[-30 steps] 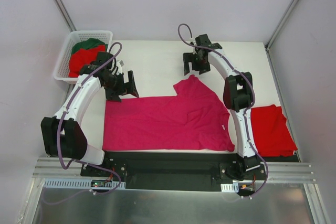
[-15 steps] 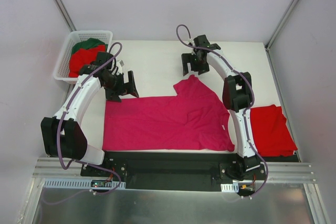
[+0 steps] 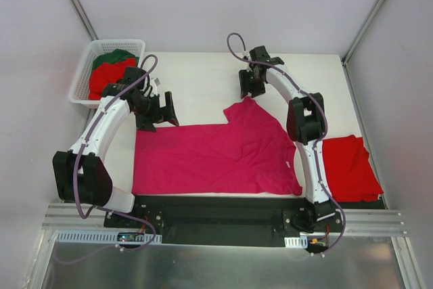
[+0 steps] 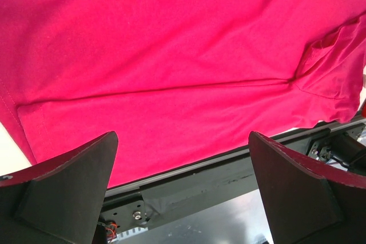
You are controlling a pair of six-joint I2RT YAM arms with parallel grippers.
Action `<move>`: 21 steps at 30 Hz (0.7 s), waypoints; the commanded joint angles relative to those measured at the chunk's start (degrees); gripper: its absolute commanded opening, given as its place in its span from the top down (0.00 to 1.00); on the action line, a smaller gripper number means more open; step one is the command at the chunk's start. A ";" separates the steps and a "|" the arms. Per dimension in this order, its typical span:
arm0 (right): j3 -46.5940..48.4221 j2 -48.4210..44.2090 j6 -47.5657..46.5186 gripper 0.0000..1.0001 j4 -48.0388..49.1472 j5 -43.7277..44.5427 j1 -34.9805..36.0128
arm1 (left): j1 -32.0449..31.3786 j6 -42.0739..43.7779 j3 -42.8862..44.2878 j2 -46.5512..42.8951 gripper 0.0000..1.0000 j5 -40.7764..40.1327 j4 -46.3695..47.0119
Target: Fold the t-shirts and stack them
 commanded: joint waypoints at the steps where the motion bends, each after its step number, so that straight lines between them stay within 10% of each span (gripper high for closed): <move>1: 0.30 -1.63 0.15 0.51 0.34 -0.38 0.21 | 0.37 0.87 -0.09 -1.44 0.01 1.60 -0.05; 21: -1.28 0.22 0.06 0.58 0.60 -1.88 -0.59 | 0.37 0.87 -0.53 -2.06 0.01 1.68 -0.14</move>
